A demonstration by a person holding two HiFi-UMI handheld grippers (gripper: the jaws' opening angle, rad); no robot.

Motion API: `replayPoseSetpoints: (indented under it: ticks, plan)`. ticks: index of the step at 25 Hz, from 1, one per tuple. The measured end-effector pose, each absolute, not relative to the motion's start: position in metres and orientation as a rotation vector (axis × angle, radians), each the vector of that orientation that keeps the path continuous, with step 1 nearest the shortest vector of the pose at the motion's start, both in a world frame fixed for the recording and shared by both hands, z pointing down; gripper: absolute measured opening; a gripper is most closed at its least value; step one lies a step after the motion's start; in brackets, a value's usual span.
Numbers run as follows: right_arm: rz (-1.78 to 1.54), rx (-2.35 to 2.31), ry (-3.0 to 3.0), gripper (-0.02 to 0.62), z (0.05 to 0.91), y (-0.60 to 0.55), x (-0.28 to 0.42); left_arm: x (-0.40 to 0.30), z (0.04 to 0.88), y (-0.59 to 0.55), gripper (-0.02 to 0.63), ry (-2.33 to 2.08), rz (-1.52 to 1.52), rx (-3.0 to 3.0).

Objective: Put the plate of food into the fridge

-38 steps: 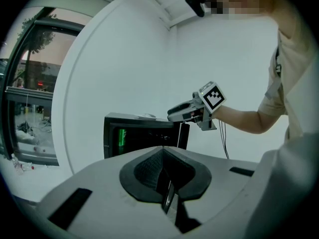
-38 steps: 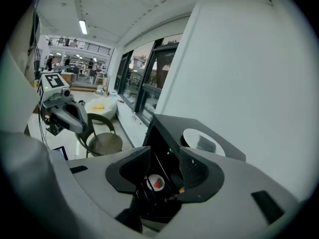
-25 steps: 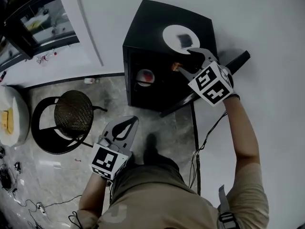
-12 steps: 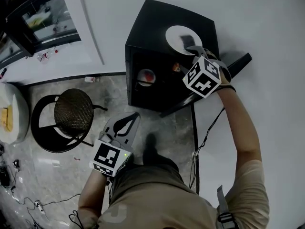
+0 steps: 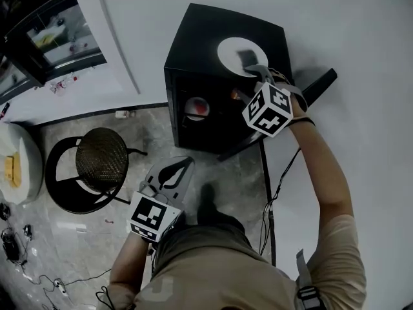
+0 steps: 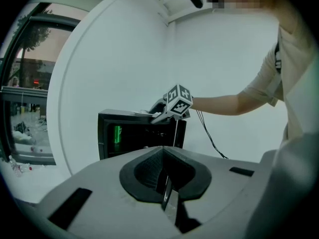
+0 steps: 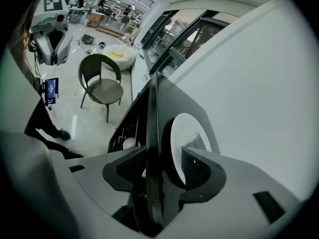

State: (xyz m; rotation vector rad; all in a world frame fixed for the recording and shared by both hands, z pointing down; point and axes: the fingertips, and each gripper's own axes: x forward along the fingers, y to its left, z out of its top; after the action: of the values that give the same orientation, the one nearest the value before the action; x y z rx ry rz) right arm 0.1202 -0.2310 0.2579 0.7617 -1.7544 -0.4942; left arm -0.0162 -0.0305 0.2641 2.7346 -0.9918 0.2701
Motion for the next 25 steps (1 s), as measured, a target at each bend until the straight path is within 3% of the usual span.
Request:
replayPoseSetpoints:
  ticks: [19, 23, 25]
  plan:
    - [-0.463, 0.826, -1.864, 0.206, 0.249, -0.217, 0.116, -0.019, 0.26, -0.018, 0.012, -0.966, 0.257, 2.735]
    - [-0.495, 0.884, -1.874, 0.092, 0.241, -0.219, 0.119, -0.018, 0.264, -0.018, 0.011, -0.957, 0.255, 2.729]
    - [-0.502, 0.899, -1.88, 0.091, 0.241, -0.218, 0.119, -0.019, 0.267, -0.017, 0.012, -0.957, 0.26, 2.725]
